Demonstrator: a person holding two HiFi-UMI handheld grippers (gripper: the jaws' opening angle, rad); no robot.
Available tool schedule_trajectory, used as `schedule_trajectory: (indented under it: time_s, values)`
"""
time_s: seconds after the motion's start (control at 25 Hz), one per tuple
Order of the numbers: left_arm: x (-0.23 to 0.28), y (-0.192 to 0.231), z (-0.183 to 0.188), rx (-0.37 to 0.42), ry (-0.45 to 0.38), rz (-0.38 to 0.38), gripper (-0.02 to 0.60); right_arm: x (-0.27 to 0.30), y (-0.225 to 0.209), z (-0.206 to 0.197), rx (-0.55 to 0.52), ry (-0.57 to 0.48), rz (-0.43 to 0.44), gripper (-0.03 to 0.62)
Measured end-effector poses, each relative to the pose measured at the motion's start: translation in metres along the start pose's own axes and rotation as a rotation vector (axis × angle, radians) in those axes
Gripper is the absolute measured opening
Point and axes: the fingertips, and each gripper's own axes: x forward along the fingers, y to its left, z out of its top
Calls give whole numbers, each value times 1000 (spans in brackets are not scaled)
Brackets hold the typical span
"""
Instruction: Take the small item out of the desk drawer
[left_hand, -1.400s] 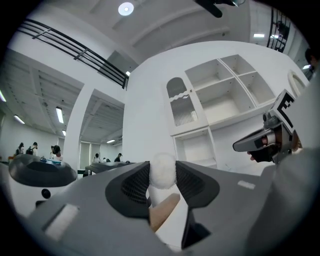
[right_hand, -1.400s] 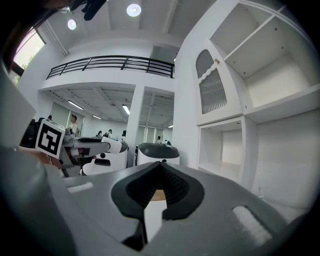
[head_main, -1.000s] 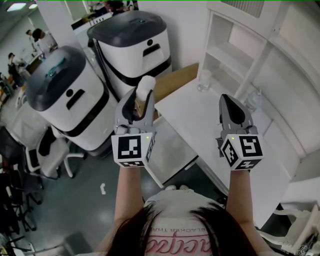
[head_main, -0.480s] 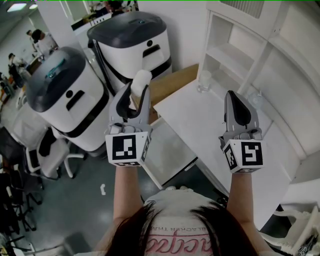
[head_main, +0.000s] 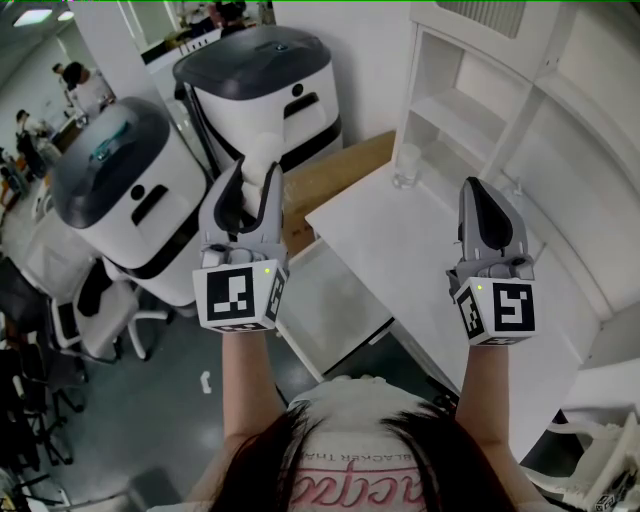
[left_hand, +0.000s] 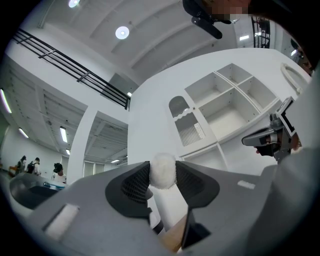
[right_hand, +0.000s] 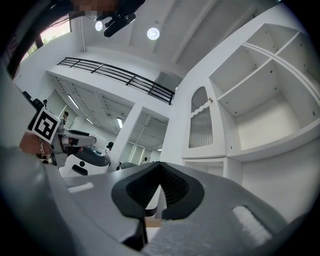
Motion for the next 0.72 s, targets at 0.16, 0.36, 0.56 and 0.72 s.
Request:
schedule_trajectory:
  time_s: [0.16, 0.36, 0.56, 0.72]
  values:
    - [3, 4, 1, 10, 2, 8, 173, 0, -5, 3, -4, -5, -8, 0]
    - [4, 4, 4, 13, 6, 9, 173, 0, -9, 3, 2, -7, -19, 0]
    - [6, 3, -1, 20, 7, 5, 173, 0, -10, 0, 4, -1, -24, 0]
    - [9, 3, -3, 25, 11, 5, 173, 3, -10, -3, 2, 7, -22, 0]
